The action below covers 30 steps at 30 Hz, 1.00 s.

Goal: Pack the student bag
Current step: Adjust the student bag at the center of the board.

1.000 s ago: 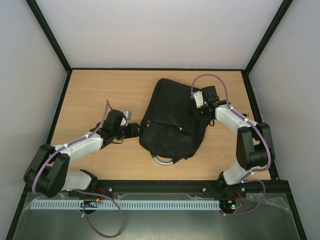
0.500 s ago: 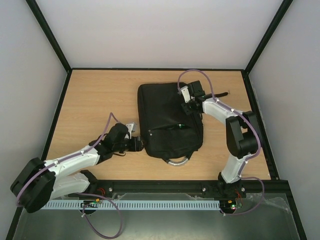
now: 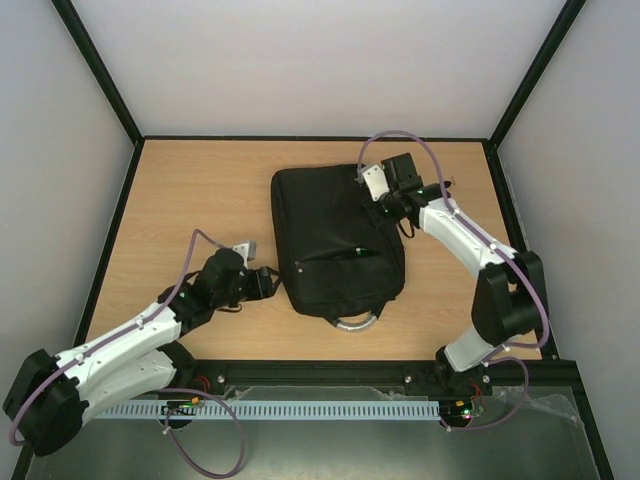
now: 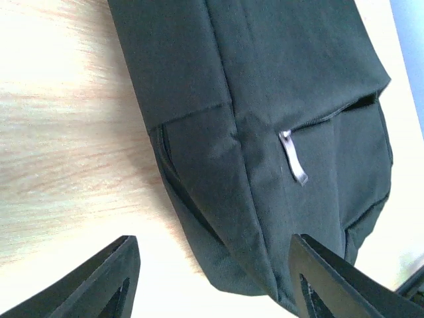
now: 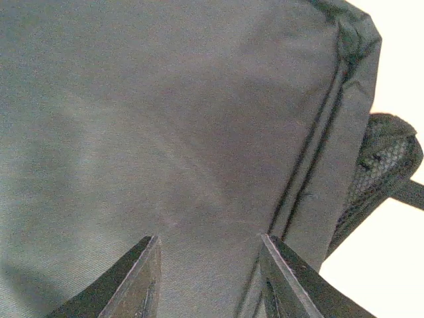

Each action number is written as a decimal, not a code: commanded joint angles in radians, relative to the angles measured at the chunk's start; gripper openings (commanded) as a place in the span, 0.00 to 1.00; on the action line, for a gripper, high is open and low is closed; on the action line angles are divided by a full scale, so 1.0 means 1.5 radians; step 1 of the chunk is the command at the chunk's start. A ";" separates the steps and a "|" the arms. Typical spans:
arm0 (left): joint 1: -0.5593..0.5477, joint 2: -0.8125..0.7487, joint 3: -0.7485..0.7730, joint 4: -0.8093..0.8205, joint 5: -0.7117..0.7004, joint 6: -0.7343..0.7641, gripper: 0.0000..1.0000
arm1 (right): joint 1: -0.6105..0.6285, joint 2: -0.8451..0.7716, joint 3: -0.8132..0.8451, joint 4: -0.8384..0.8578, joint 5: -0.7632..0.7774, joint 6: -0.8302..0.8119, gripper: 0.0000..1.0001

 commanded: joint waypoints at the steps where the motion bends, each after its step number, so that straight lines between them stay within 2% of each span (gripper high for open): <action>1: 0.024 0.063 0.063 -0.007 0.001 0.016 0.65 | 0.008 -0.067 -0.006 -0.081 -0.126 -0.016 0.41; 6: 0.046 0.136 0.119 0.031 0.030 0.045 0.64 | 0.023 -0.117 -0.074 -0.084 -0.240 -0.036 0.34; 13: 0.059 0.209 0.146 0.069 0.047 0.037 0.59 | 0.029 -0.086 -0.183 -0.024 -0.215 -0.038 0.21; 16: 0.059 0.231 0.146 0.083 0.056 0.032 0.59 | 0.036 -0.050 -0.218 0.012 -0.162 -0.032 0.19; 21: 0.060 0.256 0.140 0.079 0.047 0.026 0.62 | 0.036 -0.010 -0.185 -0.016 -0.122 -0.029 0.17; 30: 0.074 0.217 0.136 0.064 0.045 0.036 0.62 | 0.036 -0.122 -0.133 -0.111 -0.206 -0.075 0.17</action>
